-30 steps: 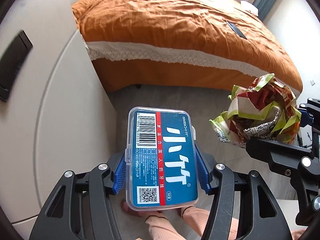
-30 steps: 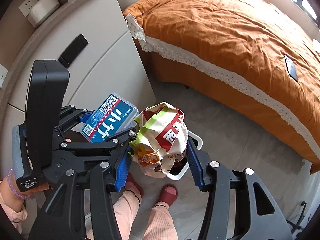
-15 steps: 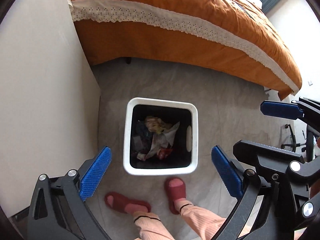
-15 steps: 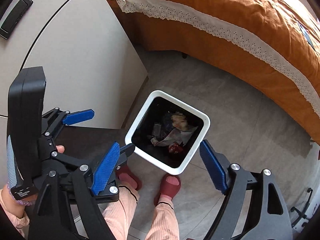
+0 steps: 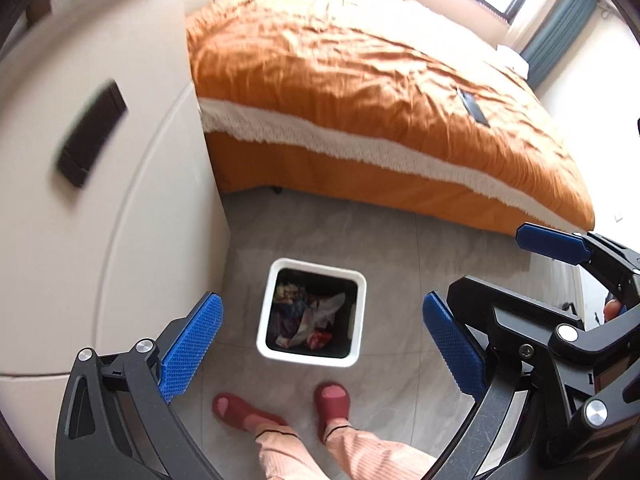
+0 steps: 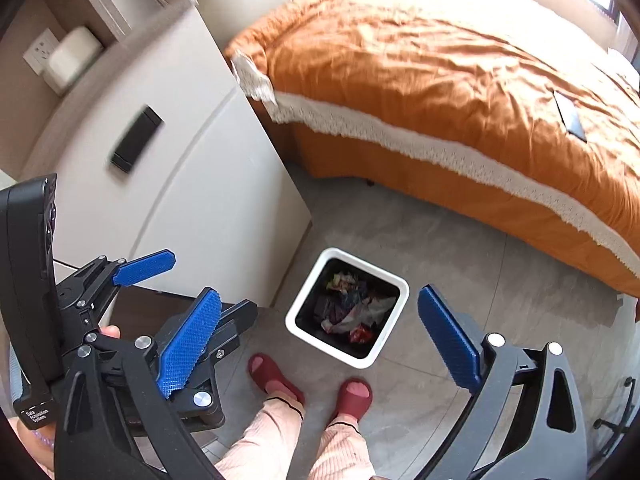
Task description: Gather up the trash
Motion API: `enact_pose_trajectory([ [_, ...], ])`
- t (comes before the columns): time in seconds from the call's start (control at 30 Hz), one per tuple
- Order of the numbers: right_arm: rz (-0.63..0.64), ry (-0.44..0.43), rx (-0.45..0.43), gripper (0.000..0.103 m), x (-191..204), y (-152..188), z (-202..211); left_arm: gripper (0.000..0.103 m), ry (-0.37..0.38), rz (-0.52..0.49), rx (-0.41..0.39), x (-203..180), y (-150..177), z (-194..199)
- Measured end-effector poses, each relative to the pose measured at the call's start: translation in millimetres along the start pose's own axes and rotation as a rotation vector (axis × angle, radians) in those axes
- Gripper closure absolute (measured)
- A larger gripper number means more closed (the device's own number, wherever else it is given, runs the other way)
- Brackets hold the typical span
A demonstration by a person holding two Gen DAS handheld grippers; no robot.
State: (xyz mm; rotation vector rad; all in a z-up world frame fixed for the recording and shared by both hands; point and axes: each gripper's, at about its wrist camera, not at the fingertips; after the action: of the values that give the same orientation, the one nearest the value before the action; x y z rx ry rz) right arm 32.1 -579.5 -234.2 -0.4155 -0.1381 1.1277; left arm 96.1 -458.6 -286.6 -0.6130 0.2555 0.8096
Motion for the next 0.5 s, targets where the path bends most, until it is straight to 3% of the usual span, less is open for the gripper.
enact_pose_trajectory([
  [0.17,0.026,-0.039,-0.115,0.005,-3,-12,57,0.005,-0.062,0.027,-0.104,-26,-6,59],
  [0.5,0.142,-0.198,-0.337,0.005,29,-36,135,0.005,-0.367,0.172,-0.309,-39,7,188],
])
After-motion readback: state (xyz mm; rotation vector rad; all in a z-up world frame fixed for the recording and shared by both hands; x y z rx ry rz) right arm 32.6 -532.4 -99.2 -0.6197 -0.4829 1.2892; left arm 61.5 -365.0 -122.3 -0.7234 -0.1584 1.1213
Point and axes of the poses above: each gripper's, at about its wrist camera, not at the fingertips, and z roughly against the way its jaws point, x to its left, y to its underside, and after that the axes turned 15 degrees about y, right-handed
